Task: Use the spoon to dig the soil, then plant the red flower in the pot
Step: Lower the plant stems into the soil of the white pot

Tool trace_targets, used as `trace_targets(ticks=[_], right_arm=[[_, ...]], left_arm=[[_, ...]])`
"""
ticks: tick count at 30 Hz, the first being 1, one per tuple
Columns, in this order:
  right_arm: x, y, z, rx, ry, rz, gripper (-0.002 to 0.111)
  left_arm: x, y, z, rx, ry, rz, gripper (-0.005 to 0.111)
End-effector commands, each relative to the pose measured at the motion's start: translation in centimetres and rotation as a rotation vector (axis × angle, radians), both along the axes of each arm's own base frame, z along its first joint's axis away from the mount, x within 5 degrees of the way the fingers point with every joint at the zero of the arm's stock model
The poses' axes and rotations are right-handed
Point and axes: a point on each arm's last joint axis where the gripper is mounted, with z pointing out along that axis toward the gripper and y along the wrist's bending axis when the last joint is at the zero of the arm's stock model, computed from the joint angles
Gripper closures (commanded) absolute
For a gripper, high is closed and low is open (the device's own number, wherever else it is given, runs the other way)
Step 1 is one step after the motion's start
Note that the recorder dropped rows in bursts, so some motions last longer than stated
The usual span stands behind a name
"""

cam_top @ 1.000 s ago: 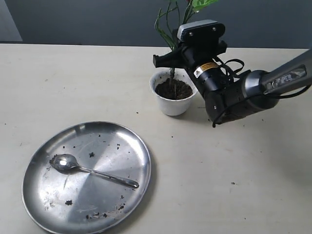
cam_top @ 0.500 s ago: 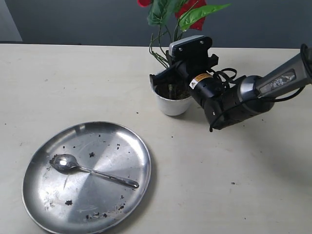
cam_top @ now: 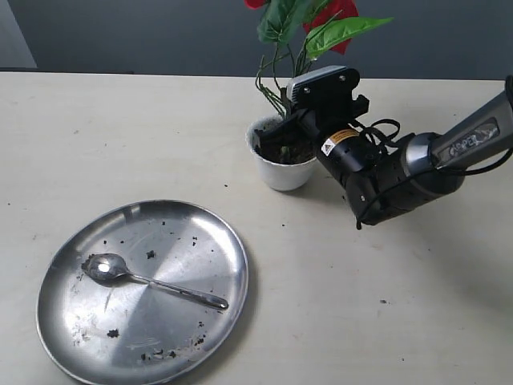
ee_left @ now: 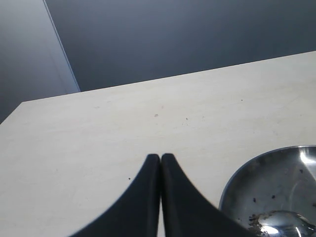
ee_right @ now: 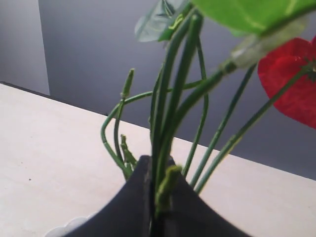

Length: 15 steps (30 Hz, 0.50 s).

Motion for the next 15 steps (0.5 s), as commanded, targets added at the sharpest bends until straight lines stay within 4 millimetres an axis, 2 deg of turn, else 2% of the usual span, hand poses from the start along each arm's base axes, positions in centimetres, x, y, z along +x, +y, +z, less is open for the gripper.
trace_targets(ticks=[1, 9, 15], right_arm=[[-0.9, -0.1, -1.1, -0.024, 0.076, 0.035, 0.109], [-2.5, -0.2, -0.2, -0.012, 0.099, 0.064, 0.109], [-3.6, -0.3, 0.0, -0.048, 0.200, 0.106, 0.109]], left_arm=[[0.0, 0.0, 0.1, -0.009, -0.006, -0.003, 0.105], [0.0, 0.0, 0.1, -0.009, -0.006, -0.003, 0.105], [0.0, 0.0, 0.1, -0.009, -0.006, -0.003, 0.105]])
